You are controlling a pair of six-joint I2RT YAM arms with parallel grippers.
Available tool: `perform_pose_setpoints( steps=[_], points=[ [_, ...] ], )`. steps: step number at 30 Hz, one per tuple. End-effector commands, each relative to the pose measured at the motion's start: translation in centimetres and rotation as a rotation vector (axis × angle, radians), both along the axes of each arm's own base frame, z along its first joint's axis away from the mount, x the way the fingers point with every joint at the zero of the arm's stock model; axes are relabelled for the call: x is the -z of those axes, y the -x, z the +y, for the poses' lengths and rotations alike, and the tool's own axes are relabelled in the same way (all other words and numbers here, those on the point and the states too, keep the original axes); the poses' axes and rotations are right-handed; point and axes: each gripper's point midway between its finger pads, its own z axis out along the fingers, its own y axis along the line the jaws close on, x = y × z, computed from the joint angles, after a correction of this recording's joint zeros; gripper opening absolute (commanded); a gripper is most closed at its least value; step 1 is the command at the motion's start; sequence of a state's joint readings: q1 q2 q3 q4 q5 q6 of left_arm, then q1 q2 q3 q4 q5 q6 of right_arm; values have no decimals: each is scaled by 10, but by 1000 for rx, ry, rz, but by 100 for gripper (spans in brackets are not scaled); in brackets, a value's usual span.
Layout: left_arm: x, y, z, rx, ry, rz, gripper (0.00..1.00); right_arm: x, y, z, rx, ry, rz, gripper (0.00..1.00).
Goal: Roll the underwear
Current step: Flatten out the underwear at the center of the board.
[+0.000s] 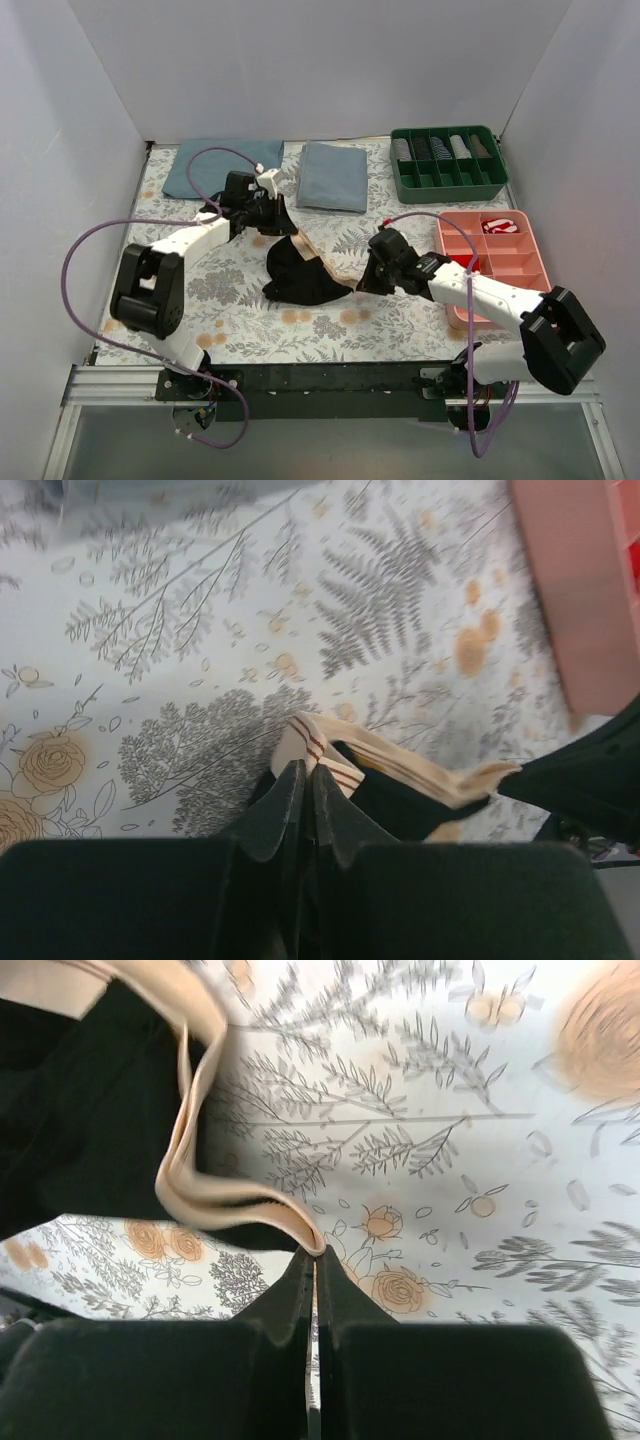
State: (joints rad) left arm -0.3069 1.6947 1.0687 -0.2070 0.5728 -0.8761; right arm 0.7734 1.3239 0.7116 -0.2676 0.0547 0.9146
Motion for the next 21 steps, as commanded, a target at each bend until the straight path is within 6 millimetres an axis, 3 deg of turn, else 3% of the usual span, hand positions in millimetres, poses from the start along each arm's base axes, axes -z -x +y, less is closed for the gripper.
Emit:
perform_pose_setpoints(
  steps=[1, 3, 4, 7, 11, 17, 18, 21],
  points=[
    [-90, 10, 2, -40, 93, -158, 0, -45, -19, -31, -20, 152, -175, 1],
    [-104, 16, 5, -65, 106, -168, 0, -61, -23, -35, -37, 167, -226, 1],
    [-124, 22, 8, -73, 123, -214, 0, -73, -25, -39, -27, 164, -261, 1],
    [-142, 34, 17, -123, 133, -244, 0, -105, -26, -47, -30, 162, -337, 1],
    [-179, 63, 31, -167, 154, -308, 0, -148, -26, -54, -19, 116, -446, 1],
    [-210, 110, 42, -190, 215, -317, 0, -211, -15, -63, -34, 18, -588, 1],
    [-222, 122, 45, -195, 236, -342, 0, -218, -11, -62, -54, 1, -603, 1],
    [-226, 143, 48, -209, 273, -300, 0, -243, 3, -52, -148, -80, -641, 1]
  ],
)
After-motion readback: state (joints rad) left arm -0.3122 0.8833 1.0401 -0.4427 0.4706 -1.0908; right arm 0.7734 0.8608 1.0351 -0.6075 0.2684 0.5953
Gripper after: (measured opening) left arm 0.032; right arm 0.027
